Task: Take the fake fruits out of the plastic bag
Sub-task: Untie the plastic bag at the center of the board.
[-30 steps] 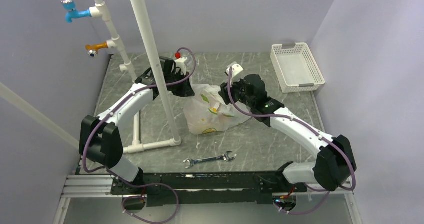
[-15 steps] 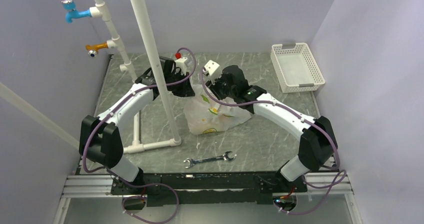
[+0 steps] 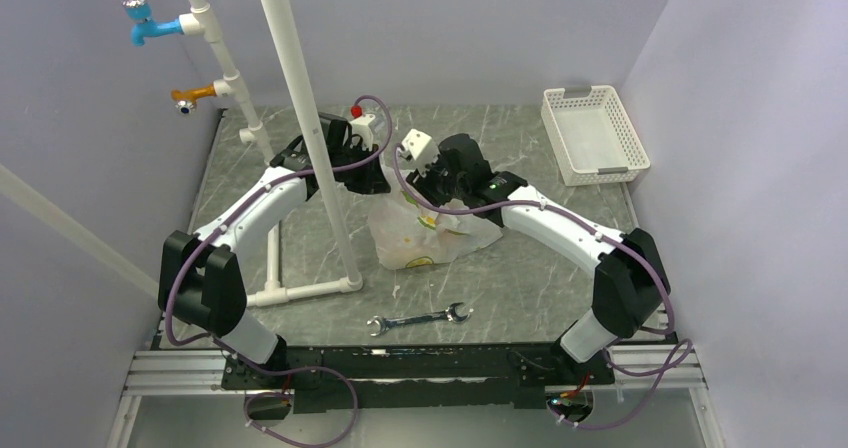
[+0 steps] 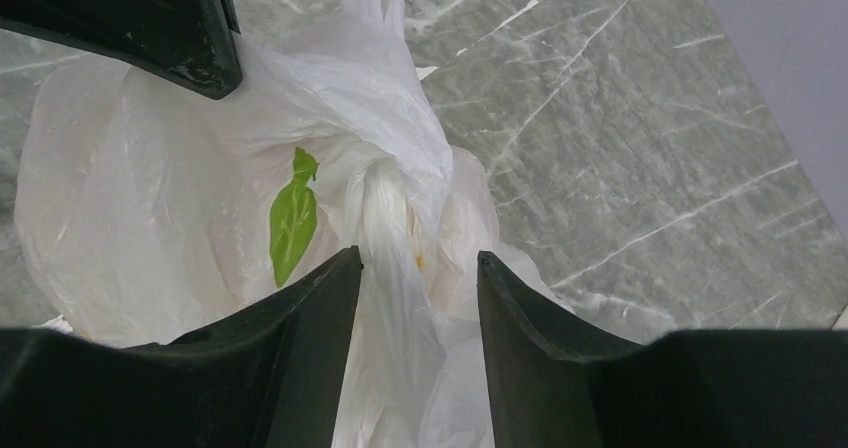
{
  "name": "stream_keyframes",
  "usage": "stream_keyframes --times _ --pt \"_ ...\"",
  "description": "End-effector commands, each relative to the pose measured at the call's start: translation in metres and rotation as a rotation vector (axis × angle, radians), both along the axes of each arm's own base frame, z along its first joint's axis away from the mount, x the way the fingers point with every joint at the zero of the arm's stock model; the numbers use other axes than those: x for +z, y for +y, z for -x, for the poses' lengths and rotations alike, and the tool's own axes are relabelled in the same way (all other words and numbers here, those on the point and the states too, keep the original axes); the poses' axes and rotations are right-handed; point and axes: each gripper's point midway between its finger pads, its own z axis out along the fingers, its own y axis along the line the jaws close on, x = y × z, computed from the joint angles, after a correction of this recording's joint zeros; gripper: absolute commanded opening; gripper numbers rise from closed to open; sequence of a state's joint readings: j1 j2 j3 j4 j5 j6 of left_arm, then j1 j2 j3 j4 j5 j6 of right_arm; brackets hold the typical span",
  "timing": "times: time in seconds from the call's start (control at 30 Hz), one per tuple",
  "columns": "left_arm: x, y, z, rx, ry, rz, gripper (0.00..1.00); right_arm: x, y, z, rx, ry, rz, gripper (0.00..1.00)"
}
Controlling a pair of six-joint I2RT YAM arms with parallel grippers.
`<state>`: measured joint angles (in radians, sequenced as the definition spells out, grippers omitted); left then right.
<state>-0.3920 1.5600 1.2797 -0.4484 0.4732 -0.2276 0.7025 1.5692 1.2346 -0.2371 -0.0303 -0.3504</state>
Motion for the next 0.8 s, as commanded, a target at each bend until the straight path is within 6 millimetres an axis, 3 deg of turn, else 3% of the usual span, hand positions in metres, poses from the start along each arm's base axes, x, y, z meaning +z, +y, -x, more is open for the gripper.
stream_keyframes --times 0.0,0.23,0.4,0.47,0.57,0.77 --pt "0.019 -0.002 -0.002 -0.009 -0.057 0.034 0.00 0.015 0.006 -0.004 0.015 -0.041 -0.005 0.50" --pt "0.020 -0.002 -0.003 -0.008 -0.059 0.035 0.00 0.009 -0.007 -0.003 -0.031 -0.081 0.048 0.56" --pt "0.021 -0.002 -0.002 -0.007 -0.061 0.032 0.00 0.006 -0.018 -0.006 -0.099 -0.113 0.056 0.55" --pt "0.021 -0.002 -0.002 -0.009 -0.061 0.034 0.00 0.011 -0.019 -0.007 -0.123 -0.128 0.038 0.49" --pt "0.020 -0.001 -0.003 -0.003 -0.064 0.031 0.00 0.018 -0.018 -0.007 -0.137 -0.142 -0.002 0.33" --pt "0.016 0.001 -0.004 0.003 -0.057 0.014 0.00 0.015 -0.020 -0.011 -0.167 -0.166 -0.025 0.07"
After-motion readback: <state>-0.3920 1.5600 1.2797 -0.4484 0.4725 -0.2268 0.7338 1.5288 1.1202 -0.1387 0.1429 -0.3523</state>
